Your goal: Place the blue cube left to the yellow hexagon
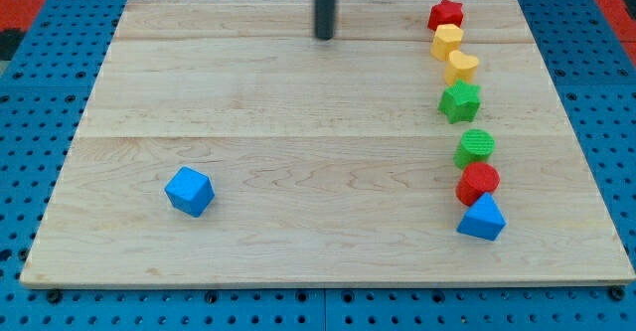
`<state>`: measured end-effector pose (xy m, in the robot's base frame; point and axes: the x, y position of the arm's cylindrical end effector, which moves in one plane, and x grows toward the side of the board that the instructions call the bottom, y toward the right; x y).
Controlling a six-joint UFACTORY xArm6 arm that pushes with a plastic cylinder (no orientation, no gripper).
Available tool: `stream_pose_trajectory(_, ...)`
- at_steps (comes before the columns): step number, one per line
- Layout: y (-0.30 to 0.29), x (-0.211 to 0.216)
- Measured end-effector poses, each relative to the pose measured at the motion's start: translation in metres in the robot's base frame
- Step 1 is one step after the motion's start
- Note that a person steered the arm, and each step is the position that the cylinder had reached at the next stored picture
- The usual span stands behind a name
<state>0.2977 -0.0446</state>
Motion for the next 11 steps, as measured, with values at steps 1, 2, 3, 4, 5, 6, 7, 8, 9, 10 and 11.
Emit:
stream_pose_trajectory(1,-0.106,0.09)
stream_pose_trajectory(2,-0.196,0.167)
stream_pose_trajectory(3,-0.221,0.245)
stream_pose_trajectory(4,-0.148,0.279)
stream_pose_trajectory(5,-0.117,0.248)
stream_pose_trajectory(6,-0.08,0.211)
stream_pose_trajectory(7,-0.053,0.18)
stream_pose_trajectory(8,-0.009,0.161)
stream_pose_trajectory(9,0.024,0.127)
stream_pose_trajectory(10,0.029,0.074)
stream_pose_trajectory(11,0.051,0.037)
